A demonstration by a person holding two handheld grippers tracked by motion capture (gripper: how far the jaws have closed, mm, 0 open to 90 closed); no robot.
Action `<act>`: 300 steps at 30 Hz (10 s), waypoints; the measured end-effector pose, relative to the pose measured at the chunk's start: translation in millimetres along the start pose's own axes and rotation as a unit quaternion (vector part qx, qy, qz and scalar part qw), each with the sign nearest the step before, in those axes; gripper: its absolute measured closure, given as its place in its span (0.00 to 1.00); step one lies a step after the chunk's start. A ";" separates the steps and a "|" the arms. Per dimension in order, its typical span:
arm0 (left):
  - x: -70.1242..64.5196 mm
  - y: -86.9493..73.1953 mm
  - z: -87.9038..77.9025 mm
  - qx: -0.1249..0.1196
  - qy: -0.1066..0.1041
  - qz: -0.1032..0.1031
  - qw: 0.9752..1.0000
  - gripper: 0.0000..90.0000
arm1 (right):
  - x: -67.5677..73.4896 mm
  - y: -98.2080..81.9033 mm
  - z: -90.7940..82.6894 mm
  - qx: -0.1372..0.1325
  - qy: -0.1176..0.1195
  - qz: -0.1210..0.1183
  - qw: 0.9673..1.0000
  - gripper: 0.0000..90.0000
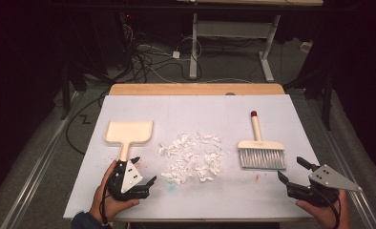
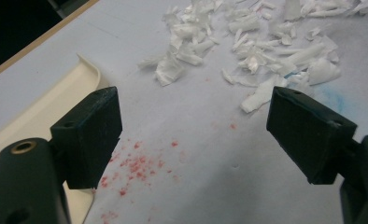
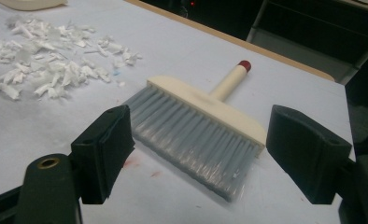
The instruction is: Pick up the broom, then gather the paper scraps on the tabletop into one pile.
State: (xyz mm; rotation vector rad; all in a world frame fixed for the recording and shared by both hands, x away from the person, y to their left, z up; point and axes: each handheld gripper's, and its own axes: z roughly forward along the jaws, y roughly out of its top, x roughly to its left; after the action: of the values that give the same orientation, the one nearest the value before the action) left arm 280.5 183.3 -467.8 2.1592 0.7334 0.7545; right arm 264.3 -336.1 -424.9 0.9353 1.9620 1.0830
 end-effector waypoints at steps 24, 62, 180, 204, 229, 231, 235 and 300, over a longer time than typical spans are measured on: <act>-4.8 -3.7 0.2 0.011 -0.011 0.006 1.000 0.19 | -3.9 32.3 65.9 0.086 0.004 0.037 0.996 0.33; -11.2 0.6 10.6 0.023 -0.040 0.032 0.998 0.20 | -36.4 55.8 219.5 0.272 -0.024 0.137 0.952 0.79; -10.1 24.5 -27.7 -0.024 -0.002 0.022 0.999 0.18 | 33.1 112.3 83.2 0.047 0.229 -0.067 0.970 0.75; -2.4 -33.0 -36.9 0.019 0.041 -0.039 0.998 0.19 | -3.9 97.9 136.4 0.114 0.005 -0.110 0.987 0.76; -6.0 -31.0 -33.6 0.026 0.037 -0.021 0.999 0.19 | 57.4 91.2 216.4 0.137 0.034 -0.170 0.975 0.75; -5.9 -31.1 -33.8 0.026 0.037 -0.022 0.999 0.19 | 68.7 93.2 213.8 0.128 0.064 -0.176 0.974 0.75; -5.9 -31.2 -35.3 0.023 0.038 -0.021 0.999 0.19 | 91.0 94.9 204.1 0.119 0.109 -0.192 0.968 0.75; -10.0 -29.9 -36.1 0.028 0.019 -0.023 0.999 0.20 | 118.2 106.5 203.9 0.031 0.347 -0.237 0.907 0.75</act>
State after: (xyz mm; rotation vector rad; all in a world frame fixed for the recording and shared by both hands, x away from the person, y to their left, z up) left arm 240.7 209.5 -473.3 2.1750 0.8295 0.7600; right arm 402.1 -117.8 -440.5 0.0387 2.6152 1.1485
